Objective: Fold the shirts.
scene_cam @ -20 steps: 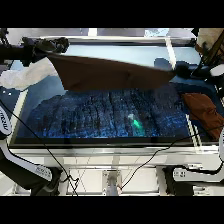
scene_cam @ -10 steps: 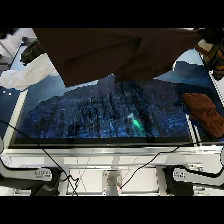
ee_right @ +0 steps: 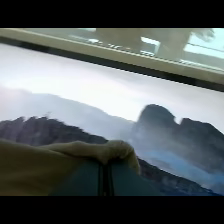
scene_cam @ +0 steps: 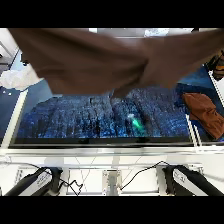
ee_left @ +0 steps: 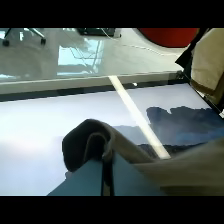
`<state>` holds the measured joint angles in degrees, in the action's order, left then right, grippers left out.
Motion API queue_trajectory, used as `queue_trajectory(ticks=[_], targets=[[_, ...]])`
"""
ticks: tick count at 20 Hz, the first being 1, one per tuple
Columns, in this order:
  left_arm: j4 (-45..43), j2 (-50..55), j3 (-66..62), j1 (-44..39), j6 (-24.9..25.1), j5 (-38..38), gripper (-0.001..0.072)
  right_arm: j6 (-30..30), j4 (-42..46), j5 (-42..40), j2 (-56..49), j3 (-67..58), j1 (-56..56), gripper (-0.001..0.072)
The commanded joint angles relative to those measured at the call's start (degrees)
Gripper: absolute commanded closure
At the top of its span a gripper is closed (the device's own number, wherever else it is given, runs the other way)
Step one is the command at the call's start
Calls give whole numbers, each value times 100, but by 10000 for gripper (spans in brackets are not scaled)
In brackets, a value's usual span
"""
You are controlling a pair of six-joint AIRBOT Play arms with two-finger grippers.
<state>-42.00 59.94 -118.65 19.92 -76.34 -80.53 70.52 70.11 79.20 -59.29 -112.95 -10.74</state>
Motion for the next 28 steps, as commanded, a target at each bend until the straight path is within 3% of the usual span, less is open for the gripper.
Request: queue_trajectory(ticks=[1, 7, 12, 16, 21, 22, 23, 24, 25, 26, 28], targets=[[37, -802, 2, -4, -186, -337, 700, 210, 426, 634, 789, -22, 905, 690], [-66, -879, 525, -4, -387, -754, 700, 614, 2293, 955, 743, 332, 1738, 690], [-48, 87, 2210, -4, -251, -789, 698, 549, 2531, 592, -573, 1316, 1733, 689], [-46, 1346, 3023, -11, 308, 192, 698, 407, 2573, -999, -2262, 1720, 1731, 688], [4, 3001, 3036, -199, 332, 2061, 695, 494, 2610, -3357, -3862, 1757, 1733, 685], [17, 3263, 3036, -260, 332, 2345, 695, 509, 2605, -3676, -4044, 1757, 1733, 669], [35, 3467, 3036, -315, 332, 2573, 682, 557, 2605, -3928, -4157, 1759, 1735, 588], [57, 3639, 3036, -374, 339, 2750, 611, 654, 2610, -4177, -4225, 1757, 1733, 402], [87, 3748, 3032, -426, 402, 2889, 434, 651, 2614, -4376, -4240, 1757, 1731, 292], [190, 3816, 3032, -468, 442, 3064, 214, 645, 2647, -4544, -4229, 1742, 1731, 275], [680, 3827, 2970, -492, 723, 3305, 175, 645, 2887, -4706, -4205, 1585, 1731, 274]])
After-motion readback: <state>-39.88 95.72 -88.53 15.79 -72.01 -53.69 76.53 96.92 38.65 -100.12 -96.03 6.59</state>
